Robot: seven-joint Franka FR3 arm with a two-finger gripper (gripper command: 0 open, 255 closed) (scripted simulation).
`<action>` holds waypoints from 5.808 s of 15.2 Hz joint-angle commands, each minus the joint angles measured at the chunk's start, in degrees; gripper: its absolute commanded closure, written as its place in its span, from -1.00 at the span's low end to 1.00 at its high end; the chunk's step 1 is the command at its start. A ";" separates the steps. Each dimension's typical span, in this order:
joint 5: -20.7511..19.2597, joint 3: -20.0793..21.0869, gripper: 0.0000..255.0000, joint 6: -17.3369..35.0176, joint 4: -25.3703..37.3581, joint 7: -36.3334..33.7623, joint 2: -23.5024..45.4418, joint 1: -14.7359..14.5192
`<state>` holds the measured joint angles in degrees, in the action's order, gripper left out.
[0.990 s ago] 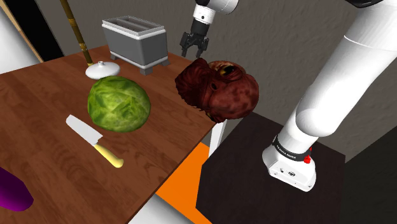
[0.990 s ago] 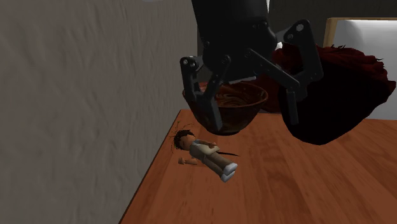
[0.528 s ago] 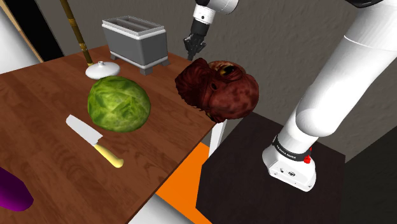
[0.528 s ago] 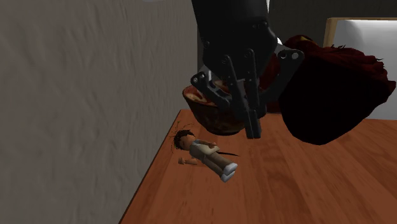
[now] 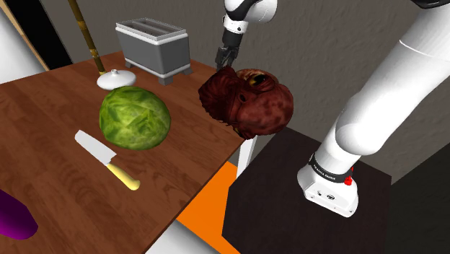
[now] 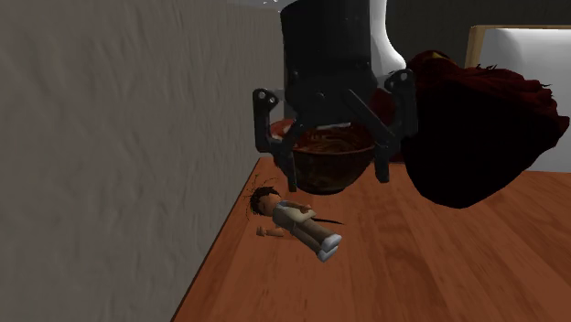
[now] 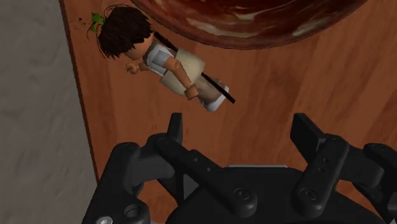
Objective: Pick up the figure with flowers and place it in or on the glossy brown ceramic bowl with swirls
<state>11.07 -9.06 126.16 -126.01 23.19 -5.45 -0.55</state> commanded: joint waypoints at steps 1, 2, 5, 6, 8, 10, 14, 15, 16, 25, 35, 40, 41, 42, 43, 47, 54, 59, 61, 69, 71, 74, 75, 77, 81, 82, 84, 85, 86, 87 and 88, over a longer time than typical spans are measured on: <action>-6.34 -0.28 -1.00 5.23 -4.91 12.27 -2.48 0.11; -9.26 -0.68 -1.00 8.37 -7.33 18.16 -3.52 0.28; -9.82 -0.92 -1.00 10.90 -8.48 20.15 -2.68 0.24; -9.67 -0.94 -1.00 11.67 -8.69 20.27 -2.11 0.20; -9.32 -0.97 -1.00 13.21 -9.06 20.51 -0.94 0.14; -8.83 -1.00 -1.00 15.17 -9.47 20.86 0.65 0.06; -8.83 -0.97 -1.00 15.17 -9.47 20.86 0.65 0.09; -8.83 -0.96 -1.00 15.17 -9.47 20.86 0.65 0.10; -8.82 -0.95 -1.00 15.17 -9.47 20.86 0.65 0.11; -9.02 -0.40 1.00 15.10 -9.33 19.76 0.80 -0.26; -9.76 -0.68 1.00 9.59 -6.85 20.04 -2.36 0.34; -10.23 -0.54 1.00 5.64 -4.61 19.59 -4.10 0.40; -10.31 -0.51 1.00 4.85 -4.13 19.51 -4.41 0.41; -10.38 -0.48 1.00 4.06 -3.63 19.44 -4.71 0.42; -10.45 -0.45 1.00 3.28 -3.12 19.37 -4.99 0.43; -10.67 -0.34 1.00 0.14 -0.98 19.12 -5.99 0.45; -10.93 -0.17 1.00 -5.30 3.23 18.78 -7.24 0.45; -11.02 -0.07 1.00 -9.15 6.59 18.61 -7.75 0.43; -11.41 0.22 1.00 -9.83 4.92 18.13 -10.13 0.44; -13.18 2.88 1.00 -13.67 -10.10 14.84 -29.05 0.97; -13.25 3.38 1.00 -14.86 -12.23 14.36 -32.35 1.07; -13.32 3.29 1.00 -12.55 -14.56 14.39 -32.39 1.13; -13.35 3.25 1.00 -11.78 -15.31 14.40 -32.35 1.14; -13.40 3.18 1.00 -10.21 -16.79 14.42 -32.26 1.17; -13.50 3.02 1.00 -7.01 -19.64 14.47 -31.91 1.23; -13.53 2.97 1.00 -6.19 -20.33 14.48 -31.79 1.24; -13.57 2.89 1.00 -4.54 -21.68 14.51 -31.49 1.26; -13.60 2.84 1.00 -3.70 -22.34 14.53 -31.31 1.28; -13.62 2.79 1.00 -2.76 -23.07 14.55 -31.10 1.29; -13.61 2.81 1.00 -2.76 -23.08 14.56 -31.11 1.30; -13.60 2.82 1.00 -2.76 -23.08 14.56 -31.10 1.31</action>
<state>-2.41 -6.11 123.25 -148.46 37.72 -36.70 0.63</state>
